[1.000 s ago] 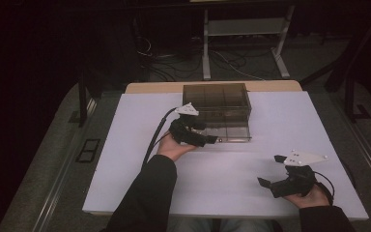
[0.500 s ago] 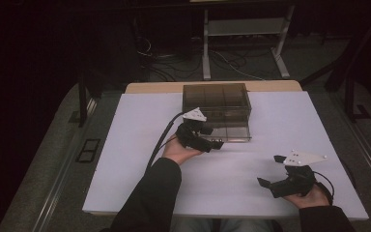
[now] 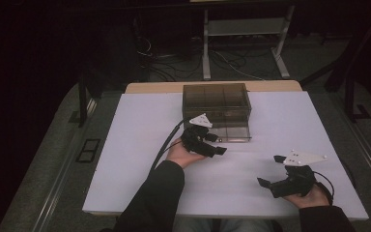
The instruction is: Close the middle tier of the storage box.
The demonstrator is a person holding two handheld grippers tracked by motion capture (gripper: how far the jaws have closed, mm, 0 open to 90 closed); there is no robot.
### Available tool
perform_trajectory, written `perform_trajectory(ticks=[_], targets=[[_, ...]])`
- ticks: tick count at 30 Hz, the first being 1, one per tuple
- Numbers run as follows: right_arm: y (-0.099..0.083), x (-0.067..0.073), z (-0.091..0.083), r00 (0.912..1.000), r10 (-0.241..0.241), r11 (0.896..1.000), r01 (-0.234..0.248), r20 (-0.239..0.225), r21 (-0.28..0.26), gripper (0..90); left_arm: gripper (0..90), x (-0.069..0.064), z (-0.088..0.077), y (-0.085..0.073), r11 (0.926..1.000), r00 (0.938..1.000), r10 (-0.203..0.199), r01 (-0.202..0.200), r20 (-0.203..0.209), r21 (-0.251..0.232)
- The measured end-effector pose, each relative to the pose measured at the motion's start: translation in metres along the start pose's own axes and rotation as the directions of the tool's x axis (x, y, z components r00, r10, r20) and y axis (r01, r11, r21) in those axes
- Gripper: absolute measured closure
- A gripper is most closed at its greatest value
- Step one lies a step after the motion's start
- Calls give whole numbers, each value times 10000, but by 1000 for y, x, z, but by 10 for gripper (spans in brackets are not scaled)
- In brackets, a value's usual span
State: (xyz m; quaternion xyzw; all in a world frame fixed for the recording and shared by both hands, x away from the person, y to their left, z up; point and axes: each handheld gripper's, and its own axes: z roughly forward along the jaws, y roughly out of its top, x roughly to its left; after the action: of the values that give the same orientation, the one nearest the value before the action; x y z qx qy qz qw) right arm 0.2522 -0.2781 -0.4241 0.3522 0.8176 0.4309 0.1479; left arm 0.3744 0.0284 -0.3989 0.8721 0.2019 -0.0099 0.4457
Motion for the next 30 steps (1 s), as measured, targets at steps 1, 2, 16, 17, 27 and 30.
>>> perform_trajectory(ticks=[1, 2, 16, 17, 27, 30], targets=[[0, 0, 0, 10000, -3, 10000, 3, 3, 1, 1, 370, 0, 1, -1, 10000, 10000, 16, -16, 1, 41], [0, 0, 0, 10000, -2, 10000, 2, -1, 6, 0, 381, -1, 2, -2, 10000, 10000, -11, 11, 8, 53], [0, 0, 0, 10000, -7, 10000, 7, 2, 27, 0, 587, 2, 18, -7, 9973, 9992, 191, -165, -357, 721], [0, 0, 0, 10000, 5, 10000, -5, 9, 28, 0, 606, 3, 19, -8, 9969, 9990, 230, -201, -374, 759], [-1, 0, 0, 10000, -1, 10000, 1, 10, 60, 0, 766, 8, 30, -10, 9921, 9957, 383, -278, -839, 1226], [0, 0, 0, 10000, -25, 10000, 25, 2, 66, 0, 815, 6, 35, -9, 9939, 9939, 189, -68, -1088, 1101]])
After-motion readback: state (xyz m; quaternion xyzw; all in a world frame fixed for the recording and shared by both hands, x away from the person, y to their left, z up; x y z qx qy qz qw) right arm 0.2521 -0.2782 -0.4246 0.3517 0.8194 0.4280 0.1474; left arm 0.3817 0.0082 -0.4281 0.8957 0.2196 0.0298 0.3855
